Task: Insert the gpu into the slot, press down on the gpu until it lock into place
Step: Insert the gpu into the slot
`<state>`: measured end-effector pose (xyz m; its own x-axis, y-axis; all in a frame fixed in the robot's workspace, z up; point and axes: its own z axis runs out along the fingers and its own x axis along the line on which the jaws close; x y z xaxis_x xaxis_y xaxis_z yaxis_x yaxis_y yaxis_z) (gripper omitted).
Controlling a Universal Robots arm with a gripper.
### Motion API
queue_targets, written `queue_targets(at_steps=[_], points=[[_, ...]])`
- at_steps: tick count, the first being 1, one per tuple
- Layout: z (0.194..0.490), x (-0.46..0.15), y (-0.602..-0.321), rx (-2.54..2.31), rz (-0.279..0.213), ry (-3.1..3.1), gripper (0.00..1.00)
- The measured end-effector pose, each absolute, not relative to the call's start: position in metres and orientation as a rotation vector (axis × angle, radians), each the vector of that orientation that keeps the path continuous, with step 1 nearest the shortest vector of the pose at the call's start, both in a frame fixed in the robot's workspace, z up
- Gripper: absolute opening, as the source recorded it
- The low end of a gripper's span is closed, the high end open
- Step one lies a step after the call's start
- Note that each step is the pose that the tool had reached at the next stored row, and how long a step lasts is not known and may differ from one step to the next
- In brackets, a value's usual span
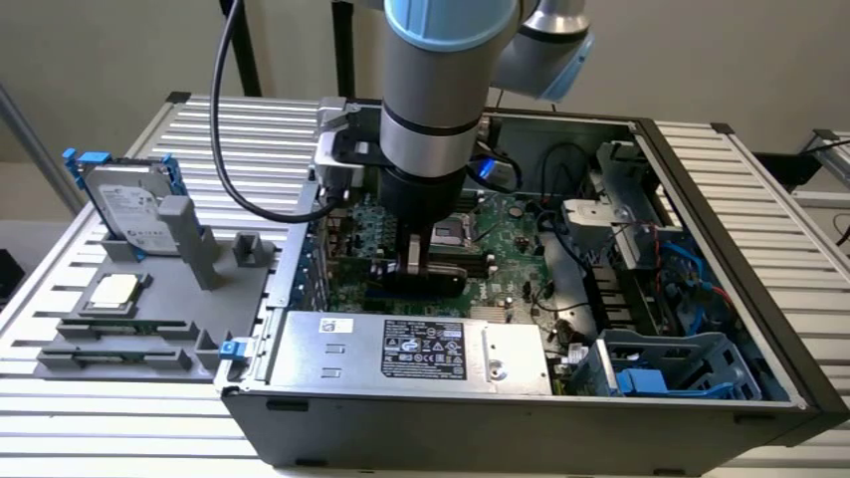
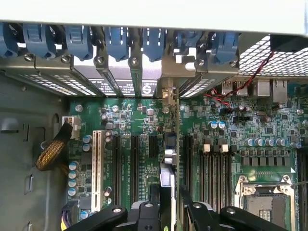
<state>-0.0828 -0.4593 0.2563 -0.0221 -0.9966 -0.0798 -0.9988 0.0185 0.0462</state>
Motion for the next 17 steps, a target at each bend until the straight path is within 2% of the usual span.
queue_targets(at_steps=[11,12,17], points=[[0.253,-0.083,-0.459,-2.179,0.14,2.224,0.27],[0.254,-0.083,-0.459,-2.18,0.14,2.225,0.34],[0.274,-0.083,-0.459,-2.182,0.147,2.228,0.34]])
